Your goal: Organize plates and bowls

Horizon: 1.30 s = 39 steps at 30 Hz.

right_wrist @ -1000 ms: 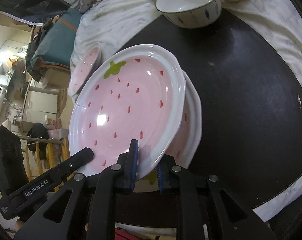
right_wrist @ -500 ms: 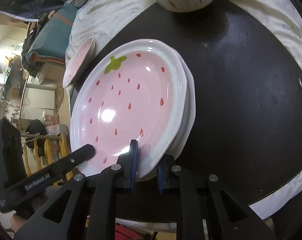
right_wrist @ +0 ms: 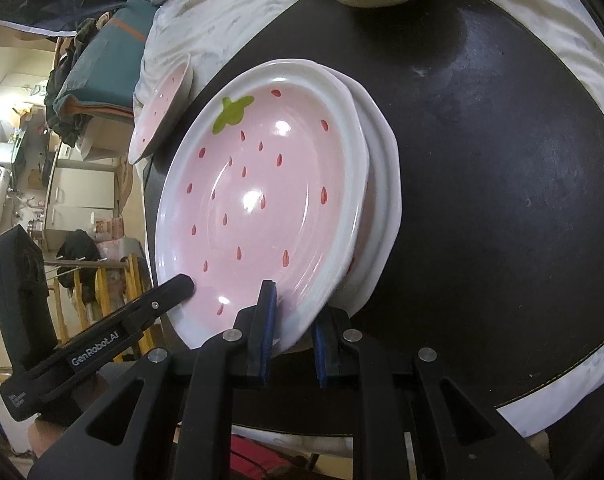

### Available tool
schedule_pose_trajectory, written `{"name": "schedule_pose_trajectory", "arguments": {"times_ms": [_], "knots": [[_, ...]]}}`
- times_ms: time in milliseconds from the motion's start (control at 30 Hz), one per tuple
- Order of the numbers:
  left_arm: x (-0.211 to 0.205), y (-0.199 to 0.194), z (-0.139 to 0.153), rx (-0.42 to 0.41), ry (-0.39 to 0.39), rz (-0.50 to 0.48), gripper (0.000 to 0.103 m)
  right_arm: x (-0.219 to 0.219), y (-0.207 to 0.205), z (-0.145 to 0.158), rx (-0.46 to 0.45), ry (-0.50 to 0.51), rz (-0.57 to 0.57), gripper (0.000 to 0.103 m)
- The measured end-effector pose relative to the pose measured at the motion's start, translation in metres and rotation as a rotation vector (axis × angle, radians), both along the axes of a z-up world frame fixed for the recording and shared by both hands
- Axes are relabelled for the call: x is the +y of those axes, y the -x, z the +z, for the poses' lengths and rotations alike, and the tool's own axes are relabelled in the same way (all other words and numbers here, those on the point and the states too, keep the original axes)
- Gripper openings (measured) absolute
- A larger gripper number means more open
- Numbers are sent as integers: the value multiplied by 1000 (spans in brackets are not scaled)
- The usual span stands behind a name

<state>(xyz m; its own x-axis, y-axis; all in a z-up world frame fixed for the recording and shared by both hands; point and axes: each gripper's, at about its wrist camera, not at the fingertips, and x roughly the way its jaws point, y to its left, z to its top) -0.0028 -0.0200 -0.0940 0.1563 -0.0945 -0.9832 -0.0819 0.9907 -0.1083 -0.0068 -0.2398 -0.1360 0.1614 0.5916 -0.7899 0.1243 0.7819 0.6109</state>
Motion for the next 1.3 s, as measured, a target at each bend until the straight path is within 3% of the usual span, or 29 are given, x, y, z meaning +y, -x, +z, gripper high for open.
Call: {"name": "schedule_pose_trajectory", "arguments": {"times_ms": [100,167,333,533,700,800,900,1000,1133,1200,1300], "knots": [[1,-1,-3,7,0,0,27,-1,-1,1,5,10,0,17],[3,-2,-7,15,-20,11,42,-1,0,1,6,12,6,17],[4,-6,-12,22,-29,18,43,-1,-3,3,13,4,28,17],[9,-9,-16,23,-53,38,54,-11,0,4,14,-41,39,16],[7,-12,-16,12,-86,35,54,-23,5,9,15,-60,13,21],[8,-12,-17,20,-64,52,55,-33,7,13,-8,5,-8,21],[6,-14,-20,35,-76,54,55,-40,5,16,-19,-4,-28,21],[8,-15,-22,42,-49,73,54,-48,2,19,-43,39,-75,21],[12,-17,-26,49,-13,77,54,-53,-8,13,-18,21,-112,21],[14,-16,-29,64,20,86,51,-51,-13,8,-2,17,-116,21],[12,-17,-31,68,64,82,36,-46,-20,1,23,14,-120,21]]}}
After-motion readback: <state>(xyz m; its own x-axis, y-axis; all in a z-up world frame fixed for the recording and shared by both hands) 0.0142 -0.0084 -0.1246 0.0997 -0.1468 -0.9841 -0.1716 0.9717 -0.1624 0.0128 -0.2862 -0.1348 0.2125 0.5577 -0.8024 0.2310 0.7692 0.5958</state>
